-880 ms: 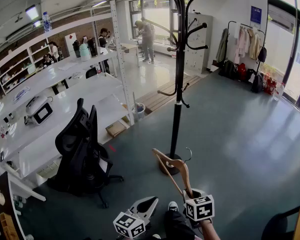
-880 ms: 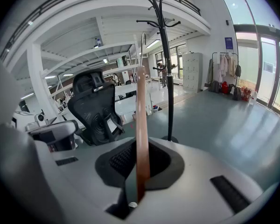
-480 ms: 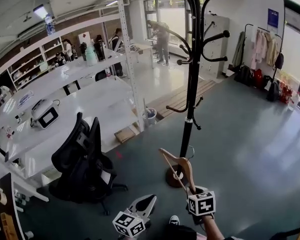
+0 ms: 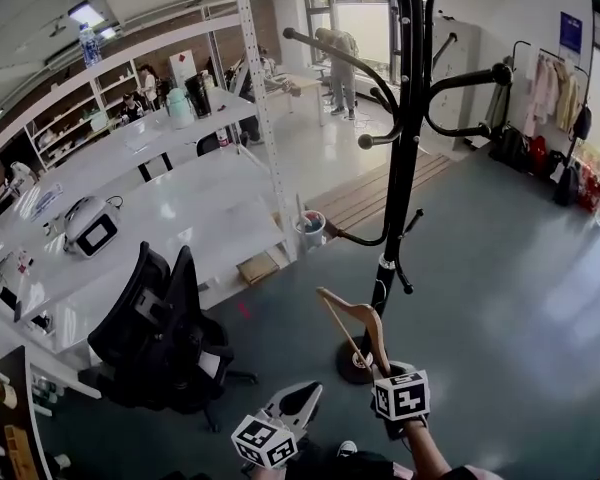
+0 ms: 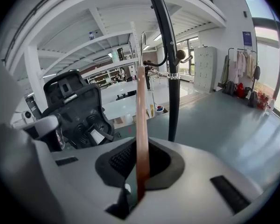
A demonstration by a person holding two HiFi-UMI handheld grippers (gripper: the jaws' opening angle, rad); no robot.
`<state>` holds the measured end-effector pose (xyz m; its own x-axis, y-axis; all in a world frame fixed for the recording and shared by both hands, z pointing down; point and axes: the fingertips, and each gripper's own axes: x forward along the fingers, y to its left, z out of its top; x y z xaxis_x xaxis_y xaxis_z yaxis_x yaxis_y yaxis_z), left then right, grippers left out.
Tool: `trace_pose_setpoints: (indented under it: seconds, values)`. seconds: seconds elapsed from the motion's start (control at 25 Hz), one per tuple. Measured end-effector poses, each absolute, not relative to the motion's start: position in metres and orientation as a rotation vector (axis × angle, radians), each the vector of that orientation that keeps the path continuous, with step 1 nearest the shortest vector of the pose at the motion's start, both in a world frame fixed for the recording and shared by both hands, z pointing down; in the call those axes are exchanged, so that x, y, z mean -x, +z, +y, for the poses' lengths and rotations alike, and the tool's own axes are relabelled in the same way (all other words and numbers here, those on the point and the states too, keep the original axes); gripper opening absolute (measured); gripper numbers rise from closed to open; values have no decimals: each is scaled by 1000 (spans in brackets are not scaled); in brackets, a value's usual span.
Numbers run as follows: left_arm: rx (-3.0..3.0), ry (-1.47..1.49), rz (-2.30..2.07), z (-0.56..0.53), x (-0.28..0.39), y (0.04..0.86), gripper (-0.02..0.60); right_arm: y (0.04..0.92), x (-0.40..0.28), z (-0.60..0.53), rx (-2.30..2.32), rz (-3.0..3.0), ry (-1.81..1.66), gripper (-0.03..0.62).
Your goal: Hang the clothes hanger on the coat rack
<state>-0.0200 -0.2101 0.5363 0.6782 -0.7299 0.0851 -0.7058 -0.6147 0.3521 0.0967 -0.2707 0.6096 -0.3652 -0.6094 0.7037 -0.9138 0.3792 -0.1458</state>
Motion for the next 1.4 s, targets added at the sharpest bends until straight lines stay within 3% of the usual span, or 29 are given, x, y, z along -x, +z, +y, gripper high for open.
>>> trace_pose_setpoints:
  seconds: [0.8,1.4]
  values:
    - [-2669,-21,-825,-390,55,525,0,629,-71,-439,-1508,-1888,818,37]
    - [-2669,-3,-755,-415,73,530,0,668,-66,-454,-1603,-1795,941,43]
